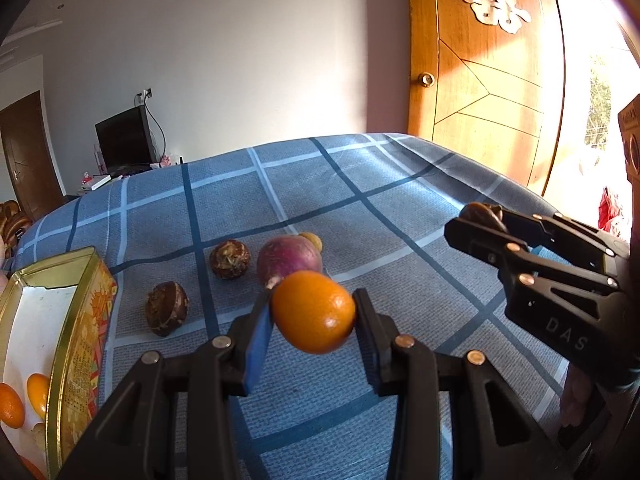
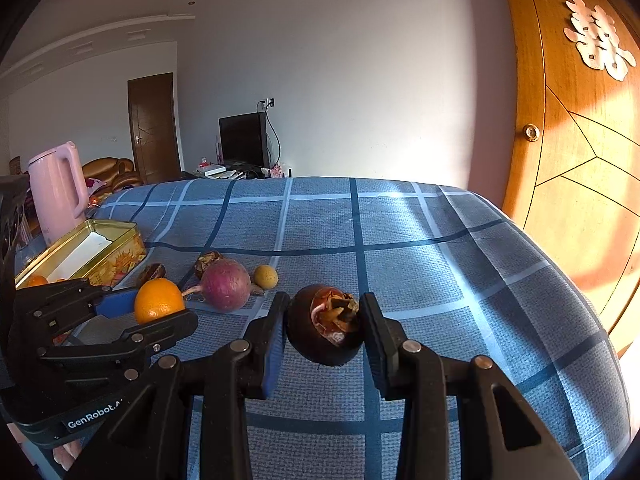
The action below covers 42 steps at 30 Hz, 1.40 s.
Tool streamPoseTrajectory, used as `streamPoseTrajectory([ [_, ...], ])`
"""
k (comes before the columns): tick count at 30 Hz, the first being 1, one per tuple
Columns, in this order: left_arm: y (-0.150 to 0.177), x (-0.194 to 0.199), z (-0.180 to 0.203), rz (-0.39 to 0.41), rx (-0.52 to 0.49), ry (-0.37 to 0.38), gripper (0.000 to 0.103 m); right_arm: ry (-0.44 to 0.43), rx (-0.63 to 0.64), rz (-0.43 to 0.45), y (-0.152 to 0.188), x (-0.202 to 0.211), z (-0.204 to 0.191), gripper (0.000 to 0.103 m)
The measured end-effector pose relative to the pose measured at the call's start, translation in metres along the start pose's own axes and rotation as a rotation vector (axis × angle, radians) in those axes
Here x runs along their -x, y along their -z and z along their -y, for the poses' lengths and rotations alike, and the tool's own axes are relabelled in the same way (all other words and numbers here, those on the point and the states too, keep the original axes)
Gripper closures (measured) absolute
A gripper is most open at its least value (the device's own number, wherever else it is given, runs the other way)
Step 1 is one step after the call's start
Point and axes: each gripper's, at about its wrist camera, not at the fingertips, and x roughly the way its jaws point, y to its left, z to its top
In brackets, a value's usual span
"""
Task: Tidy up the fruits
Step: 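Carry the tangerine and mangosteen over the gold tray with both tools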
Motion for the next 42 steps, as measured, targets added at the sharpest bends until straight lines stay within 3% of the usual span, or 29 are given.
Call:
streamPoseTrajectory([
  [14, 0.007, 0.018, -0.013, 0.061, 0.004, -0.042, 0.062, -0.007, 0.053, 0.06, 0.002, 0.014, -0.011, 0.066],
  [42, 0.023, 0.049, -0.051, 0.127, 0.037, -0.106, 0.062, -0.062, 0.135, 0.088, 0.006, 0.025, -0.063, 0.066],
])
